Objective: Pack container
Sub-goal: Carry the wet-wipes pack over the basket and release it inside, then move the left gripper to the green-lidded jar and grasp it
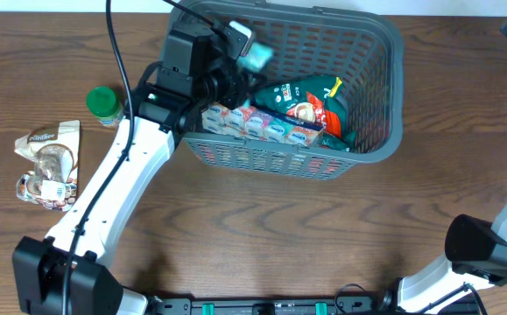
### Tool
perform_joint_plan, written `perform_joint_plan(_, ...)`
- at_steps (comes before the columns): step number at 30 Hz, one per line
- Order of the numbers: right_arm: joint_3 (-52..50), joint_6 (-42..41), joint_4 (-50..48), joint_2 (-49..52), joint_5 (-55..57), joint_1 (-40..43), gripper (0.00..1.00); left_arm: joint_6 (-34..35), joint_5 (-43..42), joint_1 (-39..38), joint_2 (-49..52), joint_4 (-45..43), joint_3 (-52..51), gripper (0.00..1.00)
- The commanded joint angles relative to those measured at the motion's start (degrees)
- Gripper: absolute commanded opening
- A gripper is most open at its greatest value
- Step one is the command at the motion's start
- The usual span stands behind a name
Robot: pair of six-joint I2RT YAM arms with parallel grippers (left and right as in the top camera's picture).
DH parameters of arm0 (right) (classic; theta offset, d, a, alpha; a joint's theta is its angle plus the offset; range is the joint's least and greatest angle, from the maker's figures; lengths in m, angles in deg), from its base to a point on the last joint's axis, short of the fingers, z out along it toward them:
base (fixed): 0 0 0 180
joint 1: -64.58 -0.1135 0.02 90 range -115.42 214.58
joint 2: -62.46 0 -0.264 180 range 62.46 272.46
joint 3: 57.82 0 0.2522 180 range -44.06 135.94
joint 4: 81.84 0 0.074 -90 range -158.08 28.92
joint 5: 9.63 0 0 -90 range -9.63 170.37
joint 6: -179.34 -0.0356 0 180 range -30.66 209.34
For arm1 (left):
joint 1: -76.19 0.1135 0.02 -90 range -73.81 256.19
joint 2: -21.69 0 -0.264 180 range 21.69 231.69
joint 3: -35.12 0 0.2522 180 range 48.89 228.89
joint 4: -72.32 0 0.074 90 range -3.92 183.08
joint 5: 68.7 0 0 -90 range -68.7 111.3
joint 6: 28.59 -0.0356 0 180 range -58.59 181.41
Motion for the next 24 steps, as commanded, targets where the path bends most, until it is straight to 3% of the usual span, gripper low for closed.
perform_joint_plan(1, 0.7, -0.6, 0.2, -0.1, 0.2, 0.3, 0.99, 1.7, 0.3, -0.1, -3.1, -0.8, 0.8, 0.99)
perform_joint_plan(5, 0.7, -0.6, 0.2, -0.1, 0.2, 0.3, 0.99, 2.3, 1.9, 0.0, -7.6, -0.9, 0.8, 0.99)
perform_joint_plan(11, 0.7, -0.6, 0.2, -0.1, 0.2, 0.3, 0.99, 3.7, 23.2, 1.3, -15.8, 1.1, 0.8, 0.99)
perform_joint_plan(14, 0.7, -0.6, 0.2, -0.1, 0.2, 0.3, 0.99, 3.9, 29.7, 4.0, -18.9, 5.1, 0.8, 0.99)
perform_joint_plan(20, 0.7, -0.6, 0.2, -0.1, 0.2, 0.3, 0.99, 11.0, 33.4, 12.9, -21.2, 15.1, 0.8, 0.99)
perform_joint_plan(24, 0.7, -0.6, 0.2, -0.1, 0.2, 0.3, 0.99, 14.9, 33.2, 18.7, -19.5, 17.5, 0.9, 0.89)
